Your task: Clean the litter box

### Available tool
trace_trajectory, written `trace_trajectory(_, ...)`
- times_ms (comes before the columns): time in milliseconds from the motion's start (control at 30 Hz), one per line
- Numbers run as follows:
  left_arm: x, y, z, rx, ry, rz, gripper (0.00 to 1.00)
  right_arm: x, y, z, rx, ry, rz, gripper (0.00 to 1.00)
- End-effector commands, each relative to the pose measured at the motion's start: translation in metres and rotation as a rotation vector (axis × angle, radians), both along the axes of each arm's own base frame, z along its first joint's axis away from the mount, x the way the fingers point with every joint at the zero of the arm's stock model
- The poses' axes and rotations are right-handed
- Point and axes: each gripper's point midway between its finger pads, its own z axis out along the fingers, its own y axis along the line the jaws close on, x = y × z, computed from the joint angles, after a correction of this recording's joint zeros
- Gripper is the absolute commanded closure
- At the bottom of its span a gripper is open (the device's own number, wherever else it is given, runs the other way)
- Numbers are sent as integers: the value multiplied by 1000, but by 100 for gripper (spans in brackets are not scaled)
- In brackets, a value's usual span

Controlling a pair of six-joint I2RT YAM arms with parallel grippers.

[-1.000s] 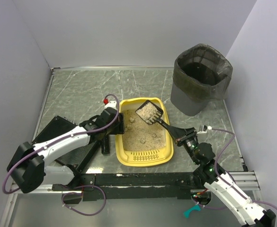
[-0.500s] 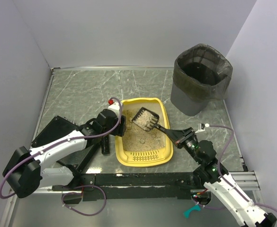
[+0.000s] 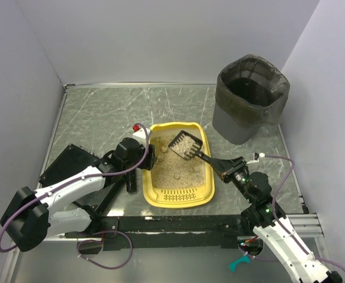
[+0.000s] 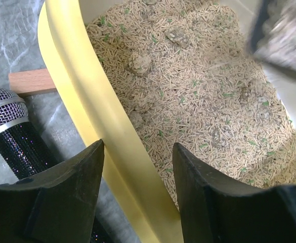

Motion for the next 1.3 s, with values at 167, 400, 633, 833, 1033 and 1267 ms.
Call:
trace_trajectory(167,11,-11,0,30,0,-35,44,1,5,25,56,-67,43,100)
trace_trajectory(400,14,-3,36,-41,-40,48,7,3,-21,30,-21,-83,-75,100)
trace_trajectory(633,7,-6,72,-236,24,170,1,6,-3,31,-13,-87,9,100)
trace_trajectory(833,-1,22,73,-284,81,362,3,4,-4,38,-18,-126,24,100)
trace_trajectory(1033,-10,31,59,-277,113,385,3,-1,15,43,77,-136,131,100)
trace_trajectory(1267,-13,32,59,-284,104,379,3,0,19,42,88,-116,150,100)
